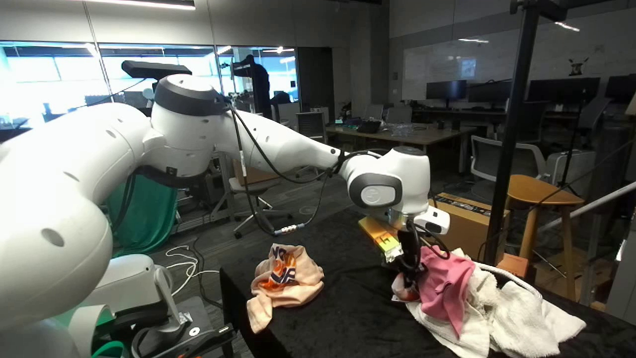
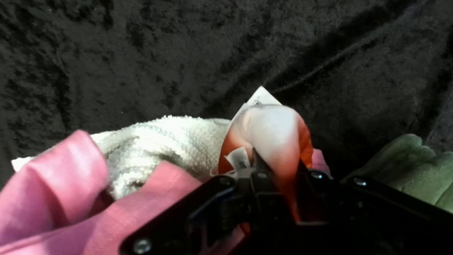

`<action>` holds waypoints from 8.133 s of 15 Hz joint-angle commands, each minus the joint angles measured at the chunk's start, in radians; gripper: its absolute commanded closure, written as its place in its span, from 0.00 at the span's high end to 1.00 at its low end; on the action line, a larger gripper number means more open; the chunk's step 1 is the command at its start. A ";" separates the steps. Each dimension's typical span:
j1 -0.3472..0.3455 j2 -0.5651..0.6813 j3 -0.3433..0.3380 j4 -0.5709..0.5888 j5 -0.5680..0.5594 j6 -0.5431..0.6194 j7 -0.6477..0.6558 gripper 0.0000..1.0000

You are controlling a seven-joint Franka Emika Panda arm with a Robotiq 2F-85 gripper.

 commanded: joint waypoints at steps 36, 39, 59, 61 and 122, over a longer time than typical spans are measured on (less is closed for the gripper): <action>0.245 0.125 -0.132 -0.208 0.024 -0.046 -0.280 1.00; 0.279 0.189 -0.142 -0.255 0.007 -0.104 -0.411 1.00; 0.437 0.259 -0.105 -0.399 -0.044 -0.417 -0.869 1.00; 0.445 0.252 -0.092 -0.399 -0.030 -0.409 -0.897 1.00; 0.549 0.204 -0.422 -0.731 0.560 -0.351 -0.735 0.07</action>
